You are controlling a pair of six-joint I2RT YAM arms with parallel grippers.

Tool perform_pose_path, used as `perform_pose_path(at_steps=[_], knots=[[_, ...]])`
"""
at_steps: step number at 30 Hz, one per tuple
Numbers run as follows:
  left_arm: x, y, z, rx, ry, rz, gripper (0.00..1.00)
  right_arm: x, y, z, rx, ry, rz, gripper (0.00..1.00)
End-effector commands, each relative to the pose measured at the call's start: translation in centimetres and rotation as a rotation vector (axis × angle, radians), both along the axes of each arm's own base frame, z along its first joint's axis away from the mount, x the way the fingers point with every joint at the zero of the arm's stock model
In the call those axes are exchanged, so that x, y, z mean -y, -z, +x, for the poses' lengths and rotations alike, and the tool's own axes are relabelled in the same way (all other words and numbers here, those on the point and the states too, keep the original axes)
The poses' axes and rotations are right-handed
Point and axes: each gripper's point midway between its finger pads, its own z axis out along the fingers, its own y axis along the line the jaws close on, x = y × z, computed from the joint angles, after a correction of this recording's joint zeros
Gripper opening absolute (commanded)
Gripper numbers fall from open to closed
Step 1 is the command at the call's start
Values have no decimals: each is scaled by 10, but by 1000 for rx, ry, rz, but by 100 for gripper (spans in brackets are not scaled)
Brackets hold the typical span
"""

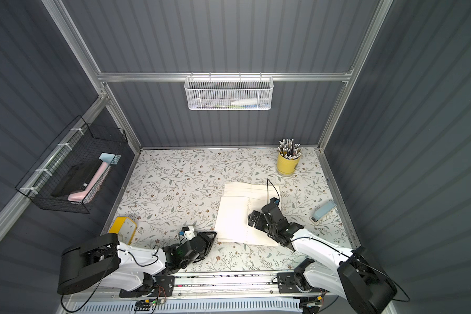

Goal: Close the notebook
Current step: Close the notebook at the center of the board.

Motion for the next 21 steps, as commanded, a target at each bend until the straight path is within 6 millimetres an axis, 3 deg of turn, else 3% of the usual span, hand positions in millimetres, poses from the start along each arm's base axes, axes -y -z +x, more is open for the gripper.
perform_pose_path(at_steps=[1,9,21], knots=[[-15,12,-2,5,1,118,28,18,37,-32,-146,-3,-79,99],[-3,22,-5,-24,25,73,37,18,38,-34,-146,-8,-66,99],[-8,20,-2,3,18,106,37,18,37,-37,-142,-5,-50,99]])
